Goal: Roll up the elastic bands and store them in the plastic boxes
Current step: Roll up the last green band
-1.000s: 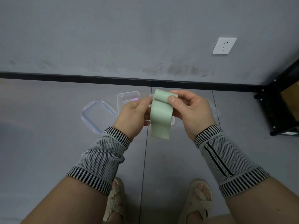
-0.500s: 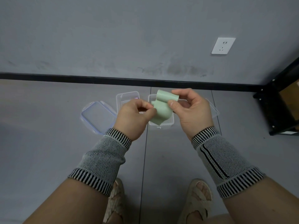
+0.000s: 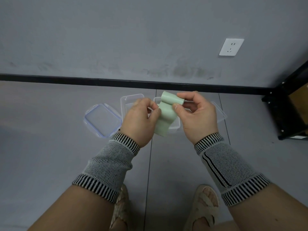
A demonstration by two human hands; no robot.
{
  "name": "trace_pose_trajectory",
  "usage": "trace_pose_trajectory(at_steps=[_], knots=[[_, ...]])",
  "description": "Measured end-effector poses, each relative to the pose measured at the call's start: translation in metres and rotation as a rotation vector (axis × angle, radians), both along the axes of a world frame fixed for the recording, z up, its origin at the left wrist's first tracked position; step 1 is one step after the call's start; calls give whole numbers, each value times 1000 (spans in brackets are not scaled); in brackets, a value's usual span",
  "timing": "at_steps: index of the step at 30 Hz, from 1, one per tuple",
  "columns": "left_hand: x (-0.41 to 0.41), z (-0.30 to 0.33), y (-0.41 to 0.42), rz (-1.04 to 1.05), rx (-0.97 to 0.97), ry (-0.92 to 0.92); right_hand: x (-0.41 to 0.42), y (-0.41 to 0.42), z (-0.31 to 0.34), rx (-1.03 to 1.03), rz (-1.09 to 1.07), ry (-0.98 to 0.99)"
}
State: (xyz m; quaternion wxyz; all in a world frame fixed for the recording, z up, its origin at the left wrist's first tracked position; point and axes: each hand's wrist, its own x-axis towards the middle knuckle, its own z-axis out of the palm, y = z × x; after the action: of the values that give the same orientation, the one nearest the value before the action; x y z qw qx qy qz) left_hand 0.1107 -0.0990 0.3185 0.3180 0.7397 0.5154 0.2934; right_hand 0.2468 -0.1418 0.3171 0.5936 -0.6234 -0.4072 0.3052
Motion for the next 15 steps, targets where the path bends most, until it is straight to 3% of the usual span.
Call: trace_pose_trajectory(at_steps=[7, 15], knots=[[-1, 3, 0, 22, 55, 1, 0, 0, 1, 0, -1, 15], [-1, 0, 1, -37, -123, 1, 2, 0, 0, 3, -16, 24]])
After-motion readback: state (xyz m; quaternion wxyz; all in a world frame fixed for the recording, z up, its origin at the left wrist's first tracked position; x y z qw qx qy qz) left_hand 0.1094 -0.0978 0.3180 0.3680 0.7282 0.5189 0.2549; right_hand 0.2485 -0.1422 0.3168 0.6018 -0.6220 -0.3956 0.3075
